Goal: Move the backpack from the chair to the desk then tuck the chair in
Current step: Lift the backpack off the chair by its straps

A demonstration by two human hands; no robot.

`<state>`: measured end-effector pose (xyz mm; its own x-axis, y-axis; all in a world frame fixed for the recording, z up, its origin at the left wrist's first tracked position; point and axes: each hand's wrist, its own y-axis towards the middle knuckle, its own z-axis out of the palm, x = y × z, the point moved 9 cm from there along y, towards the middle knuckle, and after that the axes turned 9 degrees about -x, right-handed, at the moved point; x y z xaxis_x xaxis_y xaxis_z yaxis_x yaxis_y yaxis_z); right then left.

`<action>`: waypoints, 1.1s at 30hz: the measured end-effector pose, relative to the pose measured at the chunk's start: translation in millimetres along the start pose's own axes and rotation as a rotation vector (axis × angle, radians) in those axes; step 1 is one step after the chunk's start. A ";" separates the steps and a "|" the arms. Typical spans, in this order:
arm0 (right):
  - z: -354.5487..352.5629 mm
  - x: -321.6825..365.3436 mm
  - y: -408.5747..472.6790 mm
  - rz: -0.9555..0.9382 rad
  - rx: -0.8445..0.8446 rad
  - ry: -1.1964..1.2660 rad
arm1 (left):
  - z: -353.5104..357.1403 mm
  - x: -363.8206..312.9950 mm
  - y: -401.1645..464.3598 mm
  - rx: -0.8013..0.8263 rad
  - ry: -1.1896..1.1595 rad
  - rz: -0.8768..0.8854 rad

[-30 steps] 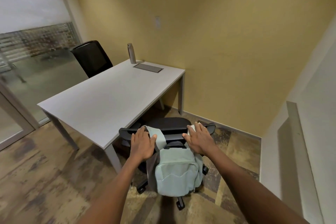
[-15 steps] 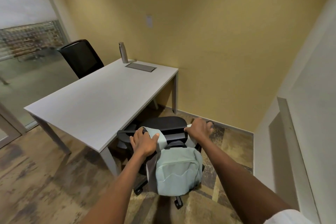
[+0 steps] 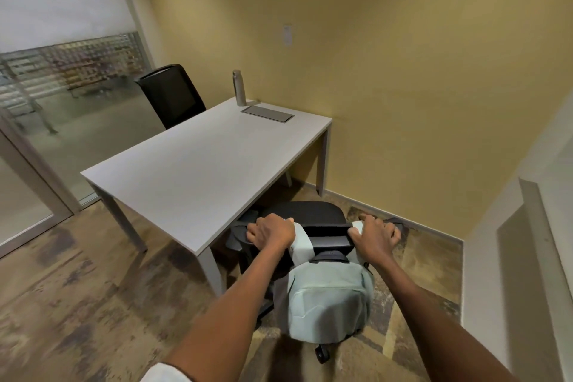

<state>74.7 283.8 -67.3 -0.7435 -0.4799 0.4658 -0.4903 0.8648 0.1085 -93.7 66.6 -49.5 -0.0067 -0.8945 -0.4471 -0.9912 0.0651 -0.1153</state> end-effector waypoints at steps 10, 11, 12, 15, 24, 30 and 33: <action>2.2 -1.1 -1.2 -0.013 0.000 -0.010 | -26.5 32.4 -1.6 -0.075 -0.441 -0.100; 2.3 -0.8 -1.8 -0.016 -0.002 -0.013 | -23.8 37.0 -2.4 -0.046 -0.548 -0.145; 2.2 -0.9 -2.3 -0.019 -0.003 -0.016 | -20.2 42.1 -3.1 0.012 -0.683 -0.218; 2.2 -0.6 -3.5 -0.029 0.004 -0.024 | -11.1 53.7 -1.9 0.312 -1.105 -0.439; 1.3 1.1 -3.1 -0.037 -0.008 -0.044 | -31.6 76.2 30.6 0.320 -1.369 -0.557; 1.2 4.6 -6.3 -0.053 -0.029 -0.051 | -38.5 91.3 -0.9 0.204 -1.417 -0.640; 2.0 2.4 -5.2 -0.041 -0.029 -0.026 | -17.3 107.4 -17.6 0.133 -1.656 -0.940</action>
<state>74.6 277.9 -68.5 -0.7348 -0.5185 0.4373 -0.5077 0.8479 0.1524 -79.3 -38.2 -80.1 0.6442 0.5975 -0.4775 -0.5838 -0.0193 -0.8117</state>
